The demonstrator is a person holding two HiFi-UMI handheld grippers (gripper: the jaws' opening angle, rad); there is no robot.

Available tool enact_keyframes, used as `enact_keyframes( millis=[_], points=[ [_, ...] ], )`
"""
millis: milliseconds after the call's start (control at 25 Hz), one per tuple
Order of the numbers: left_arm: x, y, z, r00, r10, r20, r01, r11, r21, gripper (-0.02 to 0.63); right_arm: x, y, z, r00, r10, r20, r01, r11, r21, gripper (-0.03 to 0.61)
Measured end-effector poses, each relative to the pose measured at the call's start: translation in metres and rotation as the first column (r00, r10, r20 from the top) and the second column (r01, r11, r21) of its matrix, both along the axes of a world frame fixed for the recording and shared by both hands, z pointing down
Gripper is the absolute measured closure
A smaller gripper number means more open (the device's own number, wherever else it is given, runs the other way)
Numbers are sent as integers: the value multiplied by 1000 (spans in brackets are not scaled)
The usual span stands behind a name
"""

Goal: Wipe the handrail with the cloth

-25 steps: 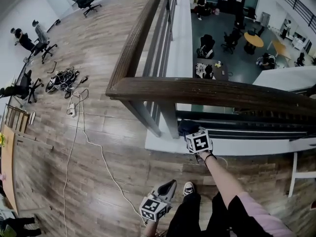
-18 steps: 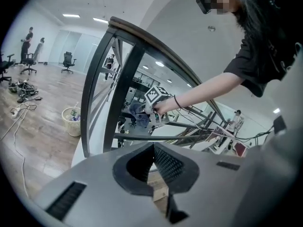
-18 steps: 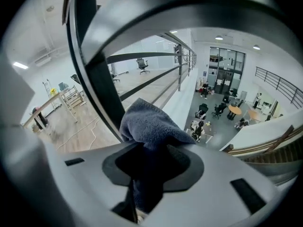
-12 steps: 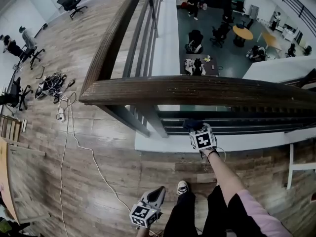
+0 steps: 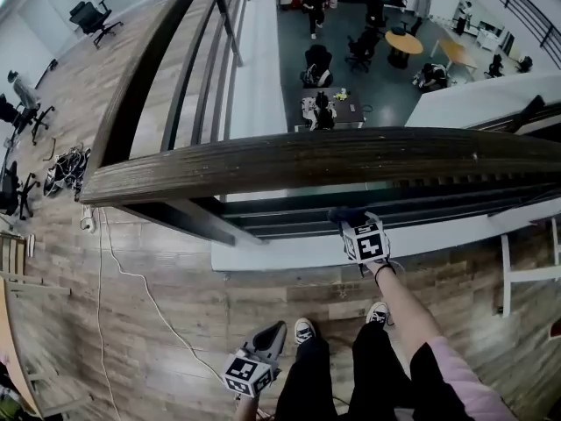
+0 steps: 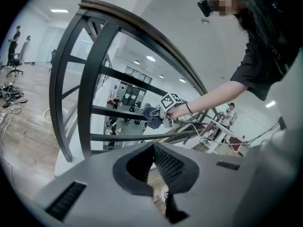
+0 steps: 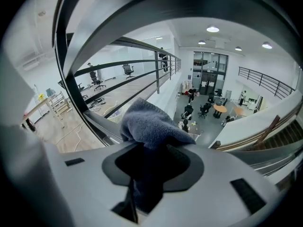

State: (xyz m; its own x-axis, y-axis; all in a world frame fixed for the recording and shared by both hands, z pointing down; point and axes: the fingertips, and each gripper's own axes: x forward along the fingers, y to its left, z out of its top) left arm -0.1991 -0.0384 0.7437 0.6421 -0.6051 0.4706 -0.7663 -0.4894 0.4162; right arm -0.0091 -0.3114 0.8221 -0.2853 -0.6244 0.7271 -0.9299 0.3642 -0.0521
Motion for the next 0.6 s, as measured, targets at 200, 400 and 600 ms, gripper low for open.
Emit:
enact_keyframes(
  millis=[200,400,600],
  points=[
    [70,-2,1,999,53,-3,-53,998,-22,614,87,-1,-3,998,62,17,-62,998,-3,476],
    [135,-8,3,995,98,-7,-98,995,-24,614,171,-1,-2,990,135,40,-135,991,-2,476],
    [205,-16,6,992,129,-16,-129,991,-28,614,258,-2,-2,985,164,53,-165,986,14,476]
  ],
)
